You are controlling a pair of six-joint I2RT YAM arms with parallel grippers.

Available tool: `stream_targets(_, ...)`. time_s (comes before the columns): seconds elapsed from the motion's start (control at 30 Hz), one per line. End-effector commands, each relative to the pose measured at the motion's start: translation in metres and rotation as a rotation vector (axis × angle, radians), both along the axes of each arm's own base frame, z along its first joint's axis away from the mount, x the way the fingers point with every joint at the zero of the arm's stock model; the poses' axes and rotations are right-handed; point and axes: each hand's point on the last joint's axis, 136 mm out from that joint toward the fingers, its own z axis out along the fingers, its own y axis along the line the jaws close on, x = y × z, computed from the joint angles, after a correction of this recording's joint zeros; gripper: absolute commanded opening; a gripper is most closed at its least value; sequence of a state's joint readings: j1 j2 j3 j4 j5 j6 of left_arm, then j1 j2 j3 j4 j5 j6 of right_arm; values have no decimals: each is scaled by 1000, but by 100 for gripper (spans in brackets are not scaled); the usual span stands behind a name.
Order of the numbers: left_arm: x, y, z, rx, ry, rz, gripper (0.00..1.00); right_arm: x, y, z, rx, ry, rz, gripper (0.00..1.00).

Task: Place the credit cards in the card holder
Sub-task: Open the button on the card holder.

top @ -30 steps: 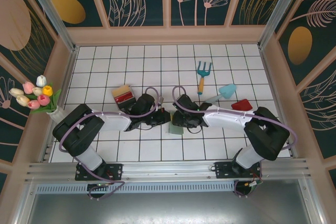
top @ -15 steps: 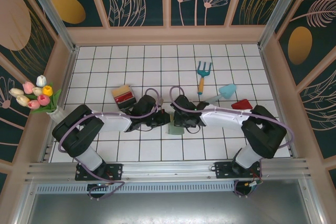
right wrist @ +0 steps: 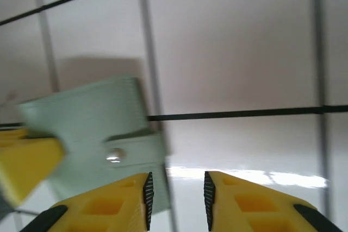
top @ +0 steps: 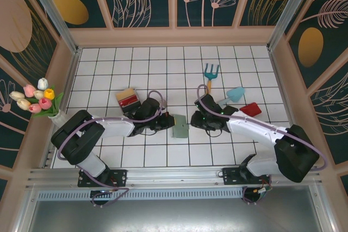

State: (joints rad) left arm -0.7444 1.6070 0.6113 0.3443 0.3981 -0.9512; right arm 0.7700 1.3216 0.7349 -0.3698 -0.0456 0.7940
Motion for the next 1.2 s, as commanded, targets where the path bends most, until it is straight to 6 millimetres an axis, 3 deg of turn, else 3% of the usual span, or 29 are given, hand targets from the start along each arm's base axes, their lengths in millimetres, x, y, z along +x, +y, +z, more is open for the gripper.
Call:
stream_targets(0.0, 0, -6, 10, -39, -16, -27, 0, -1, 34, 1, 82, 13, 73, 36)
stream_targets(0.2, 0, -8, 10, -41, -12, -36, 0, -3, 53, -18, 35, 52, 144, 47)
stream_targets(0.33, 1, -11, 11, -45, -10, -39, 0, -6, 54, -32, -47, 54, 166, 55)
stream_targets(0.47, 2, -12, 13, -54, -12, -40, 0, -6, 20, -56, -284, 65, 110, 53)
stream_targets(0.6, 4, -4, 9, -1, -25, -16, 0, -7, -29, -61, -492, 69, 12, 32)
stream_targets(0.77, 4, 4, 5, 37, -29, 1, 0, -2, -68, -53, -502, 75, -85, 18)
stream_targets(0.83, 2, 6, 2, 46, -26, 1, 0, 3, -73, -47, -445, 63, -104, 17)
stream_targets(0.9, 2, 7, 0, 51, -24, 0, 0, 7, -74, -40, -395, 54, -117, 12)
stream_targets(0.97, 1, 5, 0, 43, -23, -9, 0, 11, -67, -30, -364, 40, -106, 17)
stream_targets(1.03, 1, 1, 2, 20, -23, -21, 0, 15, -45, -19, -260, 30, -65, 22)
stream_targets(1.1, 0, -1, 3, 14, -23, -31, 0, 17, -19, -8, -136, 20, -27, 34)
stream_targets(1.17, 1, -1, 3, 27, -26, -34, 0, 18, -2, -3, -44, 18, 0, 36)
